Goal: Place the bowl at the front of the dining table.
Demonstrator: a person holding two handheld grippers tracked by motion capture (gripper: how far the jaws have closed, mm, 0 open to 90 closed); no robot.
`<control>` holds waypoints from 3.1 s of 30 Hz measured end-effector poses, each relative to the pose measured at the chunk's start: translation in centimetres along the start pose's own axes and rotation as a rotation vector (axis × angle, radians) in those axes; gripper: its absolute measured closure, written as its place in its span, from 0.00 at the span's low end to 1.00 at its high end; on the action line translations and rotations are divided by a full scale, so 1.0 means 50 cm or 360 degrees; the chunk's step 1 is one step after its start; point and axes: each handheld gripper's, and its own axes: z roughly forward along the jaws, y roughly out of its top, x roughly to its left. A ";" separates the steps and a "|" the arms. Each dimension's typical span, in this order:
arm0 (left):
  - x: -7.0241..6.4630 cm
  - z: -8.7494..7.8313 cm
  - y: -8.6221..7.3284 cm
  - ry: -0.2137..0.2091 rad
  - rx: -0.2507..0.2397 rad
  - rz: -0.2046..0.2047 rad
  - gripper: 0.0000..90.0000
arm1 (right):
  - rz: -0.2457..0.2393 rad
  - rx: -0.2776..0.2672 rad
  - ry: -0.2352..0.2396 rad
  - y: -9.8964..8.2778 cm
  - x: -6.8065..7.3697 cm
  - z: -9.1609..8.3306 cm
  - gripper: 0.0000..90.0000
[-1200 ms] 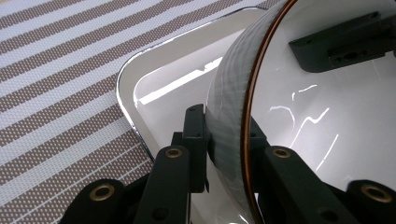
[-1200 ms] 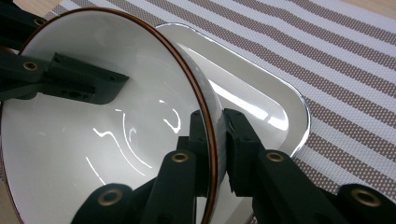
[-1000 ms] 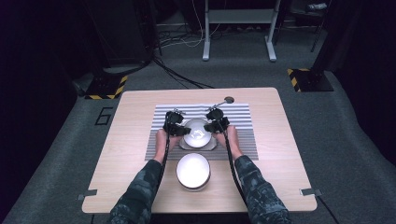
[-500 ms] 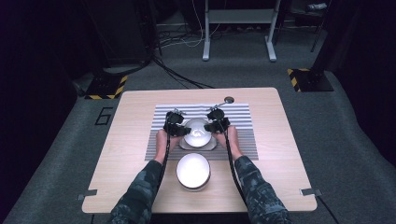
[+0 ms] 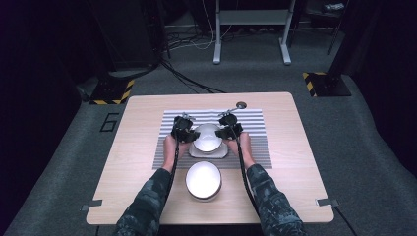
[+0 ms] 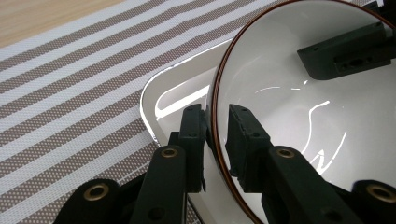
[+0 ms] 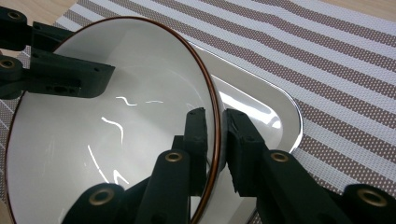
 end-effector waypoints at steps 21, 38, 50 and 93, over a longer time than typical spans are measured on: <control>-0.002 -0.009 0.016 0.0035 -0.0074 -0.0019 0.71 | 0.0037 -0.0033 -0.0012 0.004 -0.016 -0.023 0.80; 0.002 -0.043 0.019 -0.0073 -0.0079 -0.0048 0.36 | 0.0007 -0.0028 -0.0007 0.005 -0.005 -0.043 0.41; 0.005 -0.069 0.011 -0.0187 -0.0054 -0.0085 0.03 | -0.0066 -0.0038 0.0025 0.003 0.020 -0.073 0.08; -0.019 -0.146 -0.051 -0.0204 -0.0037 0.0018 0.00 | -0.0147 -0.0153 -0.0077 -0.102 -0.018 -0.225 0.00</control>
